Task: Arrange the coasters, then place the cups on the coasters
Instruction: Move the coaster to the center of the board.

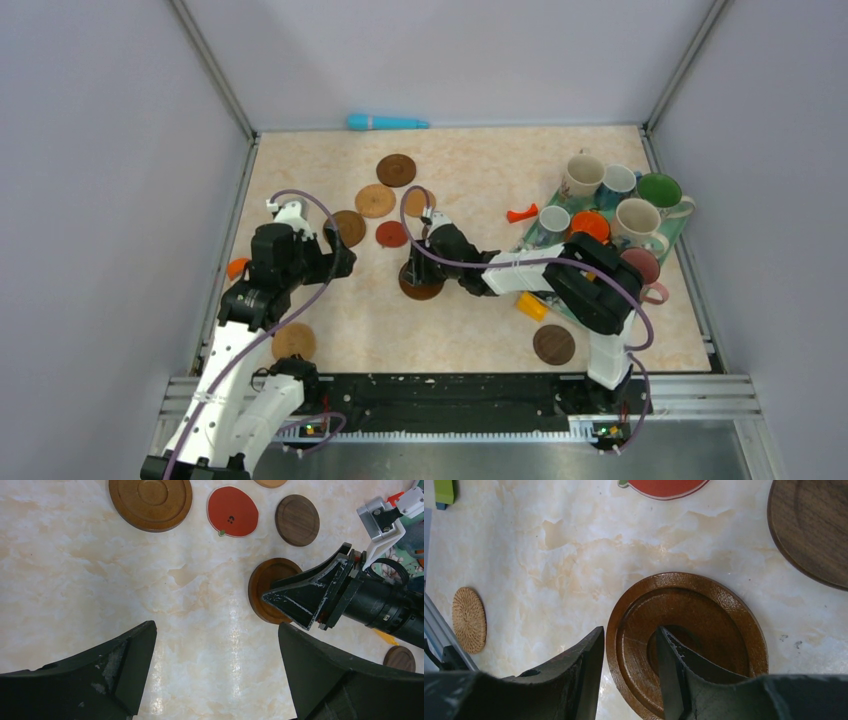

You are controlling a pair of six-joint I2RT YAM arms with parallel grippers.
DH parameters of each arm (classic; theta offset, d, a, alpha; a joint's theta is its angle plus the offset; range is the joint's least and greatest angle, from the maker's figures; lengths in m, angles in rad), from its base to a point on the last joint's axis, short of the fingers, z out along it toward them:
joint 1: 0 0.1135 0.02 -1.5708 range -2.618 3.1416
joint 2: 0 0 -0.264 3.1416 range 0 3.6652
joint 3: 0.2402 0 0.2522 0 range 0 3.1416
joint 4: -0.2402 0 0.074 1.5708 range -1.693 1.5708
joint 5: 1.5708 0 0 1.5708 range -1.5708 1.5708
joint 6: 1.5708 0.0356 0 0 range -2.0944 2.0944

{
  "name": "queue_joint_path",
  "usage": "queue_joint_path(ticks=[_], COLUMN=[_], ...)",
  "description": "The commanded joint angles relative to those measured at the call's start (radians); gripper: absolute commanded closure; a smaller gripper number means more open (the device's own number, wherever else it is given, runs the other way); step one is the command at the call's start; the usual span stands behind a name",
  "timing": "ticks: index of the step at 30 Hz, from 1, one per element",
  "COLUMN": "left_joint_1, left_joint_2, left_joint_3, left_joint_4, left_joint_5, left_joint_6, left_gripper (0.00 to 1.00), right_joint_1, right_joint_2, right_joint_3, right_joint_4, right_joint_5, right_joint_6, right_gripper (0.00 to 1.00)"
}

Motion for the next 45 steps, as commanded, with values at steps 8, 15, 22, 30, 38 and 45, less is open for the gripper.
queue_joint_path(ticks=[8, 15, 22, 30, 38, 45], left_joint_1=[-0.002, -0.002, -0.002, -0.002, -0.002, 0.001], left_joint_2=[-0.012, -0.011, -0.011, -0.014, -0.006, 0.054], left_joint_3=[0.0, 0.002, 0.007, 0.011, 0.0, -0.001], left_joint_4=[0.016, 0.009, -0.001, -0.02, -0.038, -0.122], left_joint_5=[-0.017, -0.022, -0.051, -0.171, -0.351, -0.475], left_joint_6=[0.006, 0.006, 0.0, -0.041, -0.147, -0.327], left_gripper=[0.03, 0.01, 0.01, 0.01, 0.01, 0.02], right_joint_1=[-0.01, -0.015, -0.026, -0.034, -0.042, -0.042], right_joint_2=[0.063, 0.055, 0.039, -0.049, -0.227, -0.468], right_joint_3=[0.076, 0.064, 0.082, 0.128, 0.125, -0.017], right_joint_4=[0.001, 0.004, -0.013, -0.082, -0.207, -0.271], right_joint_5=[0.006, 0.011, 0.009, -0.013, -0.027, 0.072], right_joint_6=[-0.015, -0.016, -0.035, -0.111, -0.189, -0.217], right_gripper=[0.57, 0.57, 0.57, 0.51, 0.3, 0.02])
